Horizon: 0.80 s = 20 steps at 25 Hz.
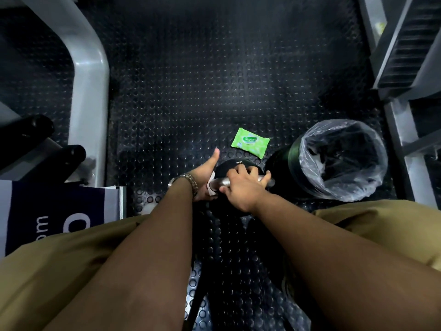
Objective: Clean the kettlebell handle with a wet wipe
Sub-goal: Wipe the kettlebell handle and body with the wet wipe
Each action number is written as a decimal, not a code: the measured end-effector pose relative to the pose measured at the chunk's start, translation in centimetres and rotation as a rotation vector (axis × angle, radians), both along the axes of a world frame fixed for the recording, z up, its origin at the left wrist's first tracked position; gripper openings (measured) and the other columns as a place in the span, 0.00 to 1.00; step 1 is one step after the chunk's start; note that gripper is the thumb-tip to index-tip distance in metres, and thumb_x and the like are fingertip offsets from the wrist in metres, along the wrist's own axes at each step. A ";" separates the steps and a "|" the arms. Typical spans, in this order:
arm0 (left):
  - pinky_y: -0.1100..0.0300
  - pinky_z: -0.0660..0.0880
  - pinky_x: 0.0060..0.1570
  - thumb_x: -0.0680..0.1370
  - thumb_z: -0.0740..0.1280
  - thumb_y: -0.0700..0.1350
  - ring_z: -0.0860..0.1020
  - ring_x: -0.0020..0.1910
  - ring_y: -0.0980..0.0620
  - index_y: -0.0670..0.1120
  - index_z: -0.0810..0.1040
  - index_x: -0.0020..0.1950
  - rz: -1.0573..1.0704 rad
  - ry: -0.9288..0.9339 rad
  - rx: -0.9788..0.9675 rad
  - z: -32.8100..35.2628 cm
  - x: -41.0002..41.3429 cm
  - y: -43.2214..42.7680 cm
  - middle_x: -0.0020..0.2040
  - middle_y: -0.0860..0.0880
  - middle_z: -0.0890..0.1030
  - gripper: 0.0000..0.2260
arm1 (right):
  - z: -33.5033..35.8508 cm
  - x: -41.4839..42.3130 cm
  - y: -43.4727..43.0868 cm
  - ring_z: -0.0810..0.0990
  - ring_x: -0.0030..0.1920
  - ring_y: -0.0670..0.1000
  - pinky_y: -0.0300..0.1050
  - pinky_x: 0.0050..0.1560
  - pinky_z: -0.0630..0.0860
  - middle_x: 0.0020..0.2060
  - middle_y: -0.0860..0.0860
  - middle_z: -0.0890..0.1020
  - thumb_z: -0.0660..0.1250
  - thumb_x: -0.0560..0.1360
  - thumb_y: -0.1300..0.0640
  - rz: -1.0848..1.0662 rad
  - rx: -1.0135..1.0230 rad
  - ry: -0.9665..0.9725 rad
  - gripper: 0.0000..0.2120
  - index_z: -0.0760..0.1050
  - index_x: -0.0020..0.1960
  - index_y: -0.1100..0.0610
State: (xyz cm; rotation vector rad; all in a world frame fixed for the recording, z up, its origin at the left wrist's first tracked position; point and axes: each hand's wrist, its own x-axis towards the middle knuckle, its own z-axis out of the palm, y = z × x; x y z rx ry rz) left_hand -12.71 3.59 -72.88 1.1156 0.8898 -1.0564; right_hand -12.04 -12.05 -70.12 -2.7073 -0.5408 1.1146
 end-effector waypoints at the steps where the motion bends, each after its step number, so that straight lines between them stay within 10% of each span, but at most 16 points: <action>1: 0.57 0.78 0.41 0.69 0.52 0.83 0.78 0.34 0.48 0.43 0.84 0.42 -0.052 0.020 -0.072 0.7 0.2 1.0 0.39 0.46 0.81 0.45 | 0.1 0.0 0.1 0.57 0.74 0.62 0.82 0.70 0.43 0.71 0.51 0.65 0.58 0.82 0.39 0.001 -0.002 0.003 0.21 0.68 0.68 0.51; 5: 0.54 0.77 0.60 0.66 0.51 0.85 0.80 0.51 0.46 0.37 0.81 0.57 -0.242 0.048 -0.064 2.5 1.8 3.0 0.54 0.41 0.82 0.54 | 0.4 0.1 0.1 0.59 0.73 0.63 0.82 0.70 0.44 0.70 0.52 0.65 0.57 0.82 0.39 0.005 -0.004 0.000 0.21 0.68 0.67 0.52; 9: 0.60 0.67 0.32 0.61 0.55 0.87 0.73 0.31 0.49 0.48 0.75 0.42 -0.190 0.033 0.099 1.2 1.0 0.1 0.37 0.45 0.78 0.42 | 0.4 0.0 0.0 0.58 0.73 0.63 0.82 0.70 0.44 0.71 0.52 0.65 0.58 0.82 0.39 0.010 0.006 -0.014 0.21 0.68 0.67 0.52; 12: 0.54 0.79 0.50 0.68 0.56 0.83 0.86 0.46 0.43 0.44 0.85 0.54 -0.041 -0.039 0.226 -0.2 -0.6 -2.1 0.49 0.39 0.87 0.45 | 0.3 0.0 0.0 0.58 0.74 0.63 0.81 0.70 0.44 0.72 0.52 0.64 0.58 0.82 0.39 0.007 0.004 -0.014 0.21 0.68 0.68 0.51; 15: 0.58 0.76 0.39 0.74 0.56 0.78 0.79 0.33 0.49 0.46 0.87 0.33 -0.046 -0.059 0.038 2.8 -0.2 -1.5 0.33 0.47 0.84 0.38 | 0.4 -0.1 0.0 0.58 0.74 0.63 0.81 0.70 0.44 0.73 0.53 0.64 0.58 0.82 0.39 0.008 -0.005 -0.022 0.22 0.68 0.68 0.52; 20: 0.62 0.77 0.34 0.72 0.64 0.76 0.79 0.28 0.53 0.47 0.74 0.58 -0.112 -0.016 0.051 5.1 1.8 -0.5 0.37 0.51 0.80 0.34 | 0.7 0.0 0.1 0.59 0.73 0.63 0.81 0.70 0.45 0.71 0.54 0.65 0.58 0.81 0.38 0.011 -0.015 -0.005 0.23 0.68 0.69 0.52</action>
